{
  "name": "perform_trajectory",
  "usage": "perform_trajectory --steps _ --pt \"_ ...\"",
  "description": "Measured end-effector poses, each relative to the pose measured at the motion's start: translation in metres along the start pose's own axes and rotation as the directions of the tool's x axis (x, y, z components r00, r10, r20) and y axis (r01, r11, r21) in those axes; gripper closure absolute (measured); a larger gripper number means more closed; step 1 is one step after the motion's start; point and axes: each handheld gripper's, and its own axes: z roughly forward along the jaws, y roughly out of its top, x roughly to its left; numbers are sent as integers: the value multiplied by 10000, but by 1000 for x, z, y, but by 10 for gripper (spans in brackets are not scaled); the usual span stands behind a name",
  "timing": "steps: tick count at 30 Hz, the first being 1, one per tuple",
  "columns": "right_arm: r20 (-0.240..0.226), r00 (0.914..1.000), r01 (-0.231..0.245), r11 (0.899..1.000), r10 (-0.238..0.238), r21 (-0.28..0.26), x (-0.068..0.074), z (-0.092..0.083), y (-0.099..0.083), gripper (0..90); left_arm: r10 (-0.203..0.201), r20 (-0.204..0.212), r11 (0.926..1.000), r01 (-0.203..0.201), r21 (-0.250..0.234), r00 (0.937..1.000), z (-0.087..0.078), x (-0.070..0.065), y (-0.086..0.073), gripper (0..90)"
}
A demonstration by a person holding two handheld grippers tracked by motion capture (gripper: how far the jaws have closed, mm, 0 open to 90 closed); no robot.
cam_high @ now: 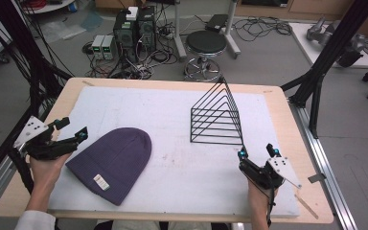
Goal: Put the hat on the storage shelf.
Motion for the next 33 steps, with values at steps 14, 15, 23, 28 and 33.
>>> perform_trajectory --steps 14,15,23,28,33 --pt "-40 10000 39 10000 -39 31 1 1 0 107 877 409 9936 -904 672 9953 31 -8 25 224" --pt "-45 10000 77 10000 -76 17 1 1 0 107 977 472 9920 -1011 755 9941 33 -9 26 224" --pt "-118 9998 132 9999 -132 20 1 1 0 107 1382 1084 9747 -1546 1616 9845 52 -19 32 224" --pt "-155 9997 176 9998 -176 28 1 1 0 107 1711 1481 9583 -1995 2046 9740 67 -23 38 224" --pt "-181 9997 161 9999 -160 37 2 0 -1 107 1685 1772 9451 -2100 2503 9697 81 -20 37 225"
